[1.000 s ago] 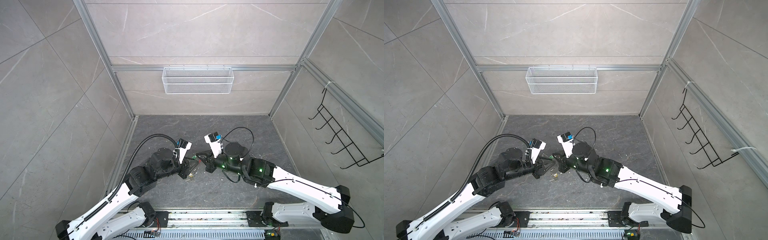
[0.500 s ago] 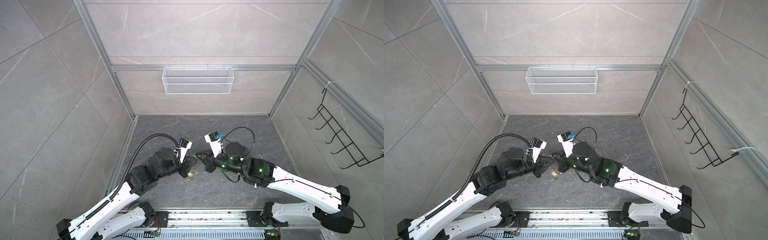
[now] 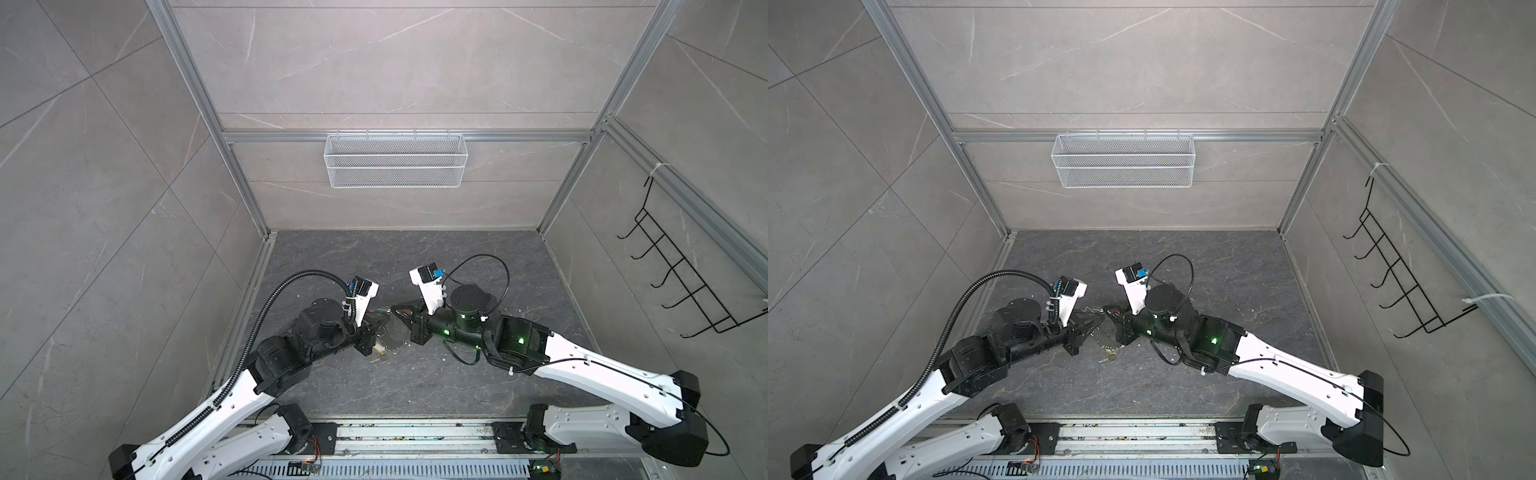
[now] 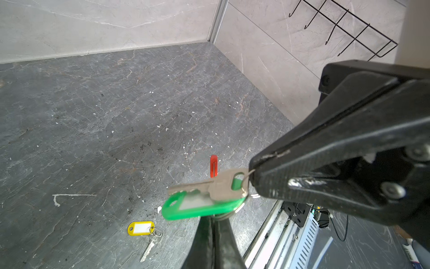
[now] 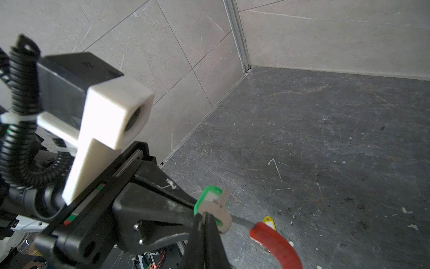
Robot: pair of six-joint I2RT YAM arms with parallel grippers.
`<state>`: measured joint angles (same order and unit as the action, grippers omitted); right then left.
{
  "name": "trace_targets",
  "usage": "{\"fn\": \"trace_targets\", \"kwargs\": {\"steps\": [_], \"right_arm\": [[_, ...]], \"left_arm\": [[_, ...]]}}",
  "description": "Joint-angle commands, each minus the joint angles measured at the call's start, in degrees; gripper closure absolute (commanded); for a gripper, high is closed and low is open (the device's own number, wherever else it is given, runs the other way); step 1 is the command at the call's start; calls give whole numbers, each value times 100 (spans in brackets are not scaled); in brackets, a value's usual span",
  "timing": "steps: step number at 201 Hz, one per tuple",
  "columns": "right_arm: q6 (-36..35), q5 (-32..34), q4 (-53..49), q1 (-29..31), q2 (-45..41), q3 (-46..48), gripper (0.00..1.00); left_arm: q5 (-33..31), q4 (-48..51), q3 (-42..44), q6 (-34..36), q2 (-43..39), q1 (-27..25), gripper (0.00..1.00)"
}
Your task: Remove the keys from the keyring
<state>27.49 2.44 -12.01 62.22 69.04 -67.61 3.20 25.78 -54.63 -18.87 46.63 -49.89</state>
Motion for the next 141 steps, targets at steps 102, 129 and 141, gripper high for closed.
{"fn": "trace_targets", "kwargs": {"steps": [102,129,141], "right_arm": [[-140,22,667,-25,-318,594,100],[-268,-113,793,-30,-385,690,100],[-376,-221,848,-33,-432,736,100]], "left_arm": [[603,-800,172,-302,-358,-3,100],[603,-803,187,-302,-361,-4,100],[635,-811,198,-294,-363,-8,100]]}}
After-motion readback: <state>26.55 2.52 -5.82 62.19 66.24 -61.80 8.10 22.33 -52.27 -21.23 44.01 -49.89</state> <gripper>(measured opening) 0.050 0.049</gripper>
